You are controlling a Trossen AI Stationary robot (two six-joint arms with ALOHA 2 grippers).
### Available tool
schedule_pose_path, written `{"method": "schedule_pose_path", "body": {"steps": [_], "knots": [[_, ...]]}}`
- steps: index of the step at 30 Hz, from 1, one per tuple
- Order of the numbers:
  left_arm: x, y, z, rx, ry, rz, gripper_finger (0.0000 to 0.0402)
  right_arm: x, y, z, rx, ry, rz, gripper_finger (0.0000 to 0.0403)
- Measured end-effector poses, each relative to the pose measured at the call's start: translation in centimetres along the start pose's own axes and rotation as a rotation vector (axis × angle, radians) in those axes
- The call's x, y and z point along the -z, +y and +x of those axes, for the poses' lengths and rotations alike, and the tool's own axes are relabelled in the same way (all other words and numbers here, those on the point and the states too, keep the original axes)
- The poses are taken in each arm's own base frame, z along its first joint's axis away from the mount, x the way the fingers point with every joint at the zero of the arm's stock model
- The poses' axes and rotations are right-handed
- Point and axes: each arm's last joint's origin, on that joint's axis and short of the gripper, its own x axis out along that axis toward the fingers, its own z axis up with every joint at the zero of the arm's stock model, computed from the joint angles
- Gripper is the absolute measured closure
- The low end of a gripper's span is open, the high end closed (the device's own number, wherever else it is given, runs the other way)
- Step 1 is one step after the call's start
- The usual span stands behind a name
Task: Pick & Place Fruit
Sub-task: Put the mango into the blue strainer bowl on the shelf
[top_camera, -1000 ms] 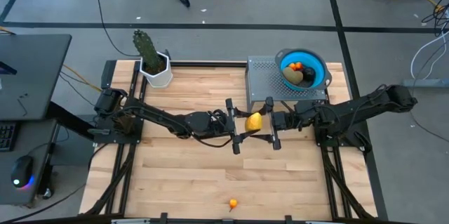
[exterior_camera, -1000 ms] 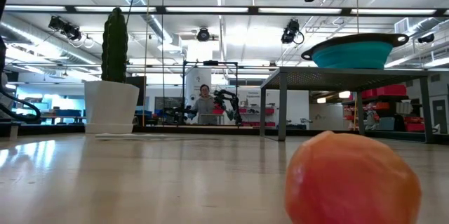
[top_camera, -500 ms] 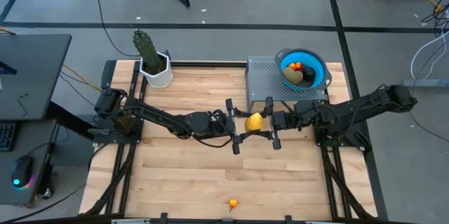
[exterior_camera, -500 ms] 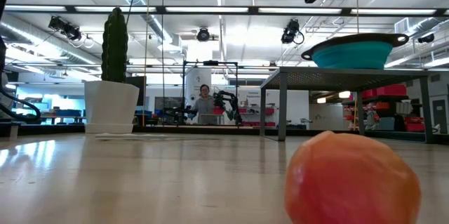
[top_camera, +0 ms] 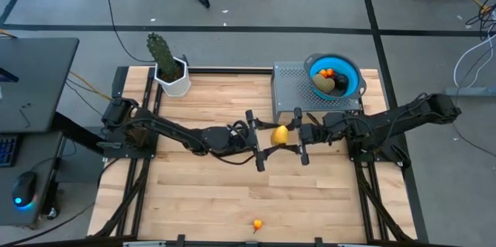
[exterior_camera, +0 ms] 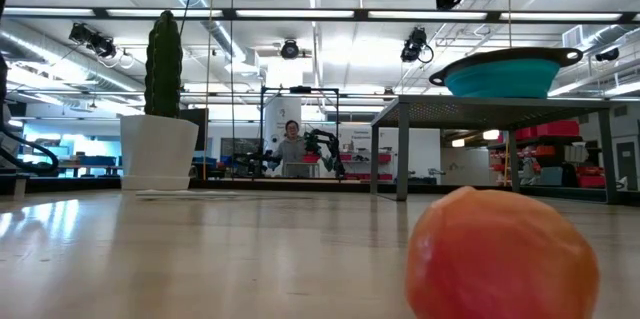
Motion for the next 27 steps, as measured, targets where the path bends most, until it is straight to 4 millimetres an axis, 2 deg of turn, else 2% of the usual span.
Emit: {"method": "schedule_pose_path", "body": {"steps": [4, 9, 11, 14, 16, 19, 25, 27], "knots": [[-0.8, -0.7, -1.0, -0.118, 0.028, 0.049, 0.0101, 0.1, -0.2, -0.2, 0.076, 0.025, 0.009, 0.0190], [-2.2, -1.8, -2.9, -0.363, 0.098, 0.166, 0.0082, -0.1, -0.6, -1.3, 0.188, 0.062, 0.024, 0.0189], [-2.4, -2.2, -3.5, -0.449, 0.127, 0.201, 0.0078, -0.3, -1.1, -2.3, 0.306, 0.095, 0.027, 0.0189], [-2.3, -3.0, -4.2, -0.509, 0.173, 0.245, 0.0077, -0.9, -2.0, -4.4, 0.587, 0.110, 0.054, 0.0189], [-1.8, -3.3, -4.3, -0.486, 0.199, 0.251, 0.0078, -1.4, -2.5, -5.8, 0.745, 0.101, 0.053, 0.0189], [-0.3, -3.3, -4.0, -0.384, 0.247, 0.215, 0.0082, -2.3, -3.0, -7.8, 0.884, 0.097, -0.007, 0.0189], [2.3, -1.5, -2.5, -0.053, 0.379, 0.033, 0.0090, -3.8, -4.6, -11.5, 1.243, 0.177, -0.079, 0.0189], [2.8, -1.0, -2.1, 0.022, 0.414, -0.006, 0.0092, -4.1, -5.2, -12.2, 1.295, 0.200, -0.097, 0.0189]]}}
